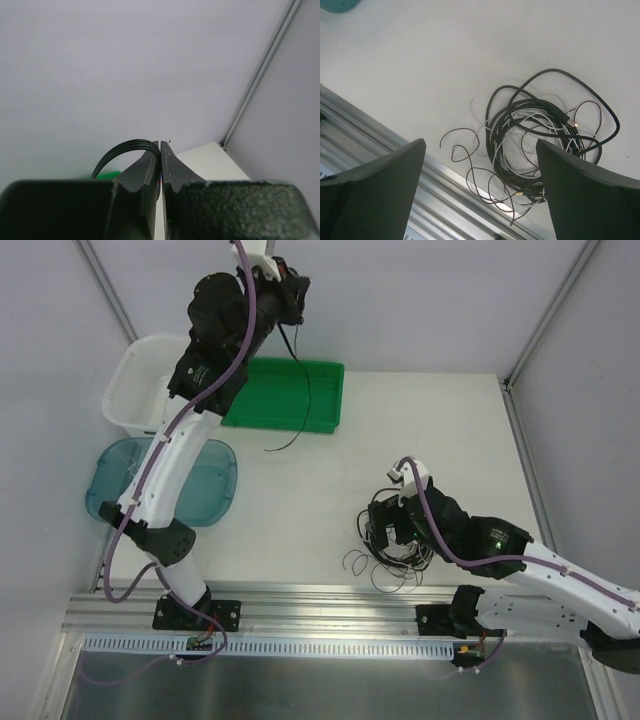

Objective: Untangle the cables

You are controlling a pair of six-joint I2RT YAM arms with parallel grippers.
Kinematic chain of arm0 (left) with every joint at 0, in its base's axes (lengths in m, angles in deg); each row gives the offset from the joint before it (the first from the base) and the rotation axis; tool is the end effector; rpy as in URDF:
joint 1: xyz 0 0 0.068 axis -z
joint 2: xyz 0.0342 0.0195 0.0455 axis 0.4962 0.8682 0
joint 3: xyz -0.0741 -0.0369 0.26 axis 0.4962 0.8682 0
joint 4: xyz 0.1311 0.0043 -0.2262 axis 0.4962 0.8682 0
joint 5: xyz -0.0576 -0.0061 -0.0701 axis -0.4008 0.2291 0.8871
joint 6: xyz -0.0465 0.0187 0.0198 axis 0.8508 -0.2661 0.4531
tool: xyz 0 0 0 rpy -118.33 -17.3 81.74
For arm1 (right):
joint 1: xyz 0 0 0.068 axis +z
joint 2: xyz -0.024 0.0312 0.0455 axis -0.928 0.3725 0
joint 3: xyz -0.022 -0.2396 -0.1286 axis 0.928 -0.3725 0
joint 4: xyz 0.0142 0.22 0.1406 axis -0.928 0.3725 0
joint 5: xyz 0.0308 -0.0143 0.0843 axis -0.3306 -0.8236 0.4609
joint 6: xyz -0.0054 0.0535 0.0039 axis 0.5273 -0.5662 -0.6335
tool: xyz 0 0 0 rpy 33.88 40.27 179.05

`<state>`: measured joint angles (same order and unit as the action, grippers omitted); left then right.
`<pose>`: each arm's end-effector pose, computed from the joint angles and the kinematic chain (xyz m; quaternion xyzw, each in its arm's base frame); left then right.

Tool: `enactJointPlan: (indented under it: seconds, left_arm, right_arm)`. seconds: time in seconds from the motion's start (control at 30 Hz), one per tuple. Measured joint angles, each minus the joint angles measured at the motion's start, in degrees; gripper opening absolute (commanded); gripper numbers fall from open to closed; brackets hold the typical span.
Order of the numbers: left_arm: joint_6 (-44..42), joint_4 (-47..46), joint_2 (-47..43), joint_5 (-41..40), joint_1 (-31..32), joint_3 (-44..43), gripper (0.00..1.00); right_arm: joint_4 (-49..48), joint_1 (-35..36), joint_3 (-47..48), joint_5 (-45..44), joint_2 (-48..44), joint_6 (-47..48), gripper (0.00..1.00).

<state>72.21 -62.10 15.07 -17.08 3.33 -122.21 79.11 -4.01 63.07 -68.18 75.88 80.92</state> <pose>0.2795 -0.1776 0.5814 0.0912 0.5904 -0.2475 0.7628 0.0860 0.1443 0.3441 -0.3205 0.7885 0.1378 0.5065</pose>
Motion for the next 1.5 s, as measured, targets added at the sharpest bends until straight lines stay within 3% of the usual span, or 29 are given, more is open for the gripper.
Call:
enactJointPlan:
  seconds: [0.1, 0.17, 0.6, 0.83, 1.13, 1.4, 1.43, 1.5]
  left_arm:
    - [-1.70, -1.18, 7.67, 1.97, -2.05, -10.91, 0.05]
    - [-1.84, -3.17, 10.54, 3.78, -3.56, -13.53, 0.06]
    - [-1.95, -24.85, 19.37, 8.92, -13.20, -13.60, 0.09]
    - [0.85, -32.37, 25.68, 10.25, -17.25, -4.15, 0.08]
    - [6.21, -30.47, 32.41, 11.13, -18.91, 11.56, 0.13]
    - [9.27, -26.84, 32.17, 12.17, -18.86, 17.75, 0.73]
    - [9.64, -26.51, 31.71, 12.26, -18.86, 18.71, 0.85]
    - [10.99, -25.90, 29.44, 12.22, -18.86, 22.34, 0.93]
  right_arm:
    - [0.76, 0.00, -0.04, -0.74, 0.44, -0.24, 0.97]
    - [0.87, 0.00, -0.04, -1.11, 0.83, -0.55, 0.97]
    - [0.72, -0.28, -0.44, -0.85, 3.76, -0.76, 0.97]
    - [0.44, -1.44, -2.51, 0.68, 4.92, -1.03, 0.97]
    - [0.44, -1.79, -3.76, 1.68, 4.94, -2.12, 0.97]
    - [0.46, -1.79, -4.22, 2.16, 4.87, -3.17, 0.97]
    - [0.48, -1.79, -4.22, 2.19, 4.76, -3.26, 0.97]
    - [0.50, -1.79, -4.22, 2.16, 4.35, -3.58, 0.97]
